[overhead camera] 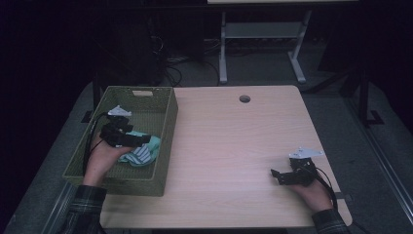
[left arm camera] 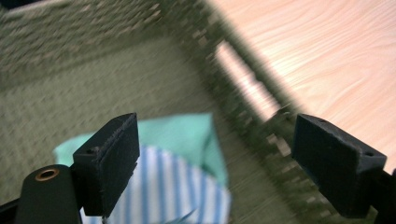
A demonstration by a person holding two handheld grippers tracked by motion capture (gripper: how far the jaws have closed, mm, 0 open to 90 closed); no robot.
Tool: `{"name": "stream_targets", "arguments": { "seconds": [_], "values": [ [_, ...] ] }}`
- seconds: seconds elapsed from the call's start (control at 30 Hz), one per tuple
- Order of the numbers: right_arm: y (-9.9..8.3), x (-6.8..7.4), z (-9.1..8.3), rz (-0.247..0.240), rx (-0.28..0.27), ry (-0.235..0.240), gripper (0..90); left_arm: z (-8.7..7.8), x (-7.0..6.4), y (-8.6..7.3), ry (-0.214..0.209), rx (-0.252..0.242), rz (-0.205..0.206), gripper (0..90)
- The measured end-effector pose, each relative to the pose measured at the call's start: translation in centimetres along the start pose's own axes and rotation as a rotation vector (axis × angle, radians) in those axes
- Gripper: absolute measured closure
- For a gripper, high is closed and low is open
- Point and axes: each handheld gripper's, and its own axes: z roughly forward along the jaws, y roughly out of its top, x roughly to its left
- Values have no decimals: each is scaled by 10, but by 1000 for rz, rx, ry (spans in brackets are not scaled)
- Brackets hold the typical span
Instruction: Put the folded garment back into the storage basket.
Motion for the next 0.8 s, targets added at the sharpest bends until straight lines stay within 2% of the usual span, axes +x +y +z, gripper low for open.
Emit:
{"name": "stream_targets", "arguments": {
  "seconds": [0.2,0.37,0.6,0.8],
  "values": [
    [0,0,0,-1,0,0,84,2,-31,16,-84,-59,21,149],
    [0,0,0,0,0,0,84,9,-55,25,-136,-81,50,150],
    [0,0,0,1,0,1,84,25,-88,32,-180,-91,96,150],
    [0,0,0,1,0,1,84,43,-119,31,-223,-110,132,150]
  ]
}}
